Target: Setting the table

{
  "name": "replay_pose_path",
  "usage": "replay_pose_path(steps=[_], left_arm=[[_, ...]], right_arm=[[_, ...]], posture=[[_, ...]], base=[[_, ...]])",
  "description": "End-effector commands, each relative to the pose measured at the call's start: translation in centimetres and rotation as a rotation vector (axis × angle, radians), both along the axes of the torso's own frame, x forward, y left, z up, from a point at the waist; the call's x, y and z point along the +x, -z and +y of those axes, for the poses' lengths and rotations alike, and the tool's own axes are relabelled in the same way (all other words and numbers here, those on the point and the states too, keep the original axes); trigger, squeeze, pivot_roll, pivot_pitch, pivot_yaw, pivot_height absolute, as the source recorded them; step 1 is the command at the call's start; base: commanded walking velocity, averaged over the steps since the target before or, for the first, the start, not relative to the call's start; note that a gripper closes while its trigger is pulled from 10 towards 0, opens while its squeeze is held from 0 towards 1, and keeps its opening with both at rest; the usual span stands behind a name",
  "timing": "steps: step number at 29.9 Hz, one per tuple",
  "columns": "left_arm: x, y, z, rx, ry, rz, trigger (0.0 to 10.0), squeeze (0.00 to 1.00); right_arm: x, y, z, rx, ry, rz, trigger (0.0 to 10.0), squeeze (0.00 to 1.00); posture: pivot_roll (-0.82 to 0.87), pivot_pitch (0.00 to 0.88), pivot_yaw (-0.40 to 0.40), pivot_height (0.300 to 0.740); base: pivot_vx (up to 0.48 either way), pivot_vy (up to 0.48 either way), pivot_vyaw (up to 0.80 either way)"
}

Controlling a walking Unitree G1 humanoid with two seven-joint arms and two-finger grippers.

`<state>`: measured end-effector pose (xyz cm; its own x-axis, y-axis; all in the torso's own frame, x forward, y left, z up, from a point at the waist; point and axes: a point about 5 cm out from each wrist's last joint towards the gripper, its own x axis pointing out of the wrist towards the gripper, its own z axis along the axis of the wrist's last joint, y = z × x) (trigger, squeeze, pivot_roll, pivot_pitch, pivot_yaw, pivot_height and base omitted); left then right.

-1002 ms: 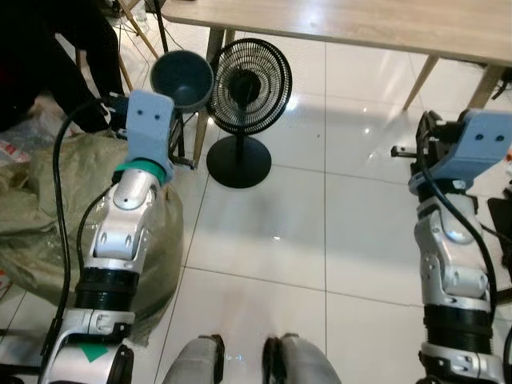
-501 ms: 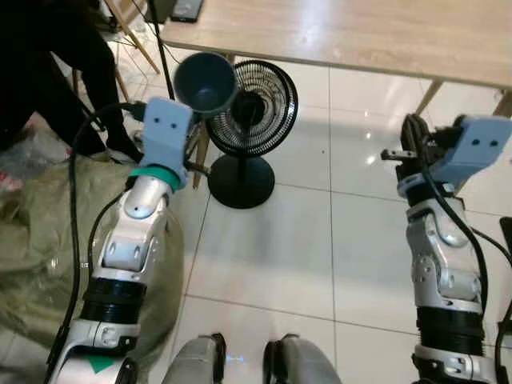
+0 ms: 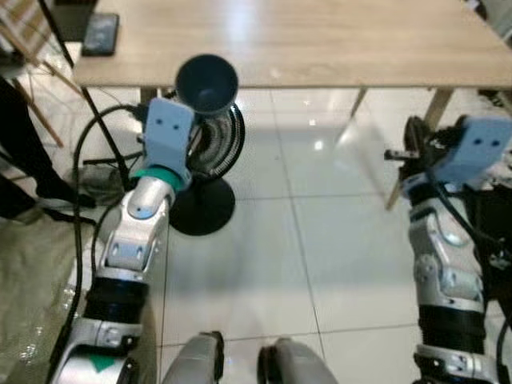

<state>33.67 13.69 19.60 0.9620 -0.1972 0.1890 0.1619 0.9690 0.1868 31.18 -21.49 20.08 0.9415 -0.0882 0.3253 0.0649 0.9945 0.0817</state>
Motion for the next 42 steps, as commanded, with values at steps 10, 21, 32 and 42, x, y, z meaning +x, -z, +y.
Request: replay_pose_path(steps=[10, 21, 32, 42], left_arm=[[-0.1, 0.0, 0.0, 0.004, -0.002, -0.005, 10.0, 0.0], [0.0, -0.1, 0.0, 0.004, -0.005, -0.008, 10.0, 0.0], [0.0, -0.2, 0.0, 0.006, -0.004, -0.011, 10.0, 0.0], [0.0, 0.1, -0.1, 0.004, 0.004, 0.01, 10.0, 0.0]], right_arm=[[0.2, 0.0, 0.6, -0.003, -0.023, -0.001, 10.0, 0.0], [0.3, 0.0, 1.0, -0.001, -0.035, -0.006, 10.0, 0.0], [0.3, 0.0, 0.9, -0.003, -0.032, -0.005, 10.0, 0.0], [0.4, 0.2, 0.7, -0.008, -0.027, 0.0, 10.0, 0.0]], posture=[[0.03, 0.089, 0.026, 0.74], [0.03, 0.088, 0.027, 0.74], [0.03, 0.089, 0.027, 0.74], [0.03, 0.088, 0.029, 0.74]], base=[[0.453, 0.0, 0.0], [0.452, 0.0, 0.0], [0.451, 0.0, 0.0], [0.33, 0.0, 0.0]])
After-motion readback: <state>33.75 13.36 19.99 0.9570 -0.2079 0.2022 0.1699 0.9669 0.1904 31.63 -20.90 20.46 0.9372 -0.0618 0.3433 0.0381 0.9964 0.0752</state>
